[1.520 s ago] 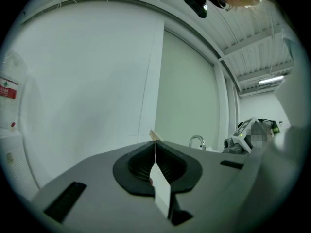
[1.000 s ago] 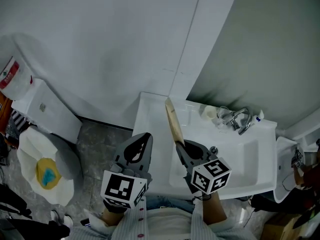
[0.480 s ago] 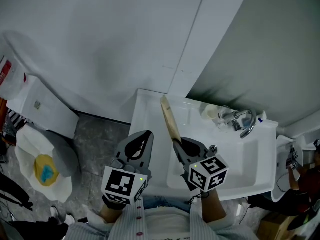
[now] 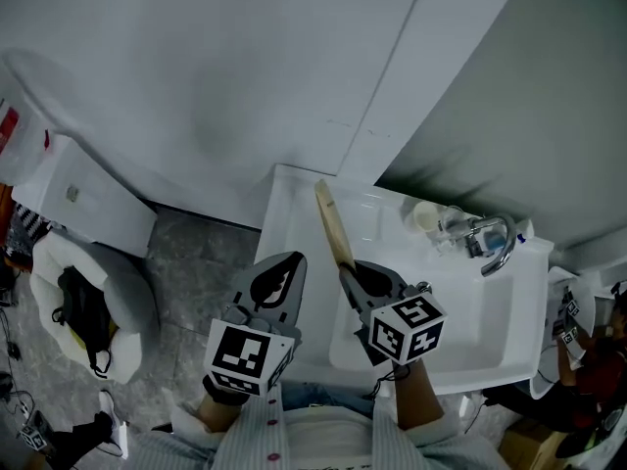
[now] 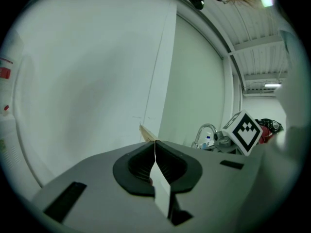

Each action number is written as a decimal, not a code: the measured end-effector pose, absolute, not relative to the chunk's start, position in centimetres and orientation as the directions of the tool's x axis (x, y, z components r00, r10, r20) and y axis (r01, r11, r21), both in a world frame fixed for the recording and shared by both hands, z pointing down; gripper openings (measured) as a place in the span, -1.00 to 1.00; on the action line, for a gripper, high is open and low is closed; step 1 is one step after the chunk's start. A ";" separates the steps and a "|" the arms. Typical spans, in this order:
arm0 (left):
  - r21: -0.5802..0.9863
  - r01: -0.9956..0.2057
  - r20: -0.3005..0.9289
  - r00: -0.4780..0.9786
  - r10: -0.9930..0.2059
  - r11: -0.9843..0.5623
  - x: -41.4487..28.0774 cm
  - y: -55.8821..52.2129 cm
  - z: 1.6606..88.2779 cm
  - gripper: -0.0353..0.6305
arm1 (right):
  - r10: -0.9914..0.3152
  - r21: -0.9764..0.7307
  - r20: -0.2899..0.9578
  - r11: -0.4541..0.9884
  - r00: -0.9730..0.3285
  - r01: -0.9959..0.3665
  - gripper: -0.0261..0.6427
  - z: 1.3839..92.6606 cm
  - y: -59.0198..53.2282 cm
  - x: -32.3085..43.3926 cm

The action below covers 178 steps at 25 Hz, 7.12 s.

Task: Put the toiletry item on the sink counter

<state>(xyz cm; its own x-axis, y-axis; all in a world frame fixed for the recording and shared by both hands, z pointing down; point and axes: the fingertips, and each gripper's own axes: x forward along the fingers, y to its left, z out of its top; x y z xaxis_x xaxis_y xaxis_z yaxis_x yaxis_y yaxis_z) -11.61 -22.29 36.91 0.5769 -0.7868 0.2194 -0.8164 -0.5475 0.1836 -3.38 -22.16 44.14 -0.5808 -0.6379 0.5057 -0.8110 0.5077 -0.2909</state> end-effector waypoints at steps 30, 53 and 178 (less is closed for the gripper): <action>0.228 -0.823 0.383 0.568 -0.729 -0.521 -10.4 -25.3 45.5 -0.84 | -0.483 -0.393 0.672 0.410 -0.561 -0.823 -0.79 56.6 -26.4 -3.9; 0.261 -0.825 0.460 0.563 -0.687 -0.501 -10.8 -25.7 49.1 -0.84 | -0.417 -0.364 0.742 0.408 -0.526 -0.837 -0.77 60.6 -26.9 -4.2; 0.098 -0.611 0.111 0.791 -0.601 -0.786 2.7 -12.8 29.7 -0.84 | -0.802 -0.181 0.243 0.515 -0.545 -0.838 -0.89 30.7 -12.5 7.2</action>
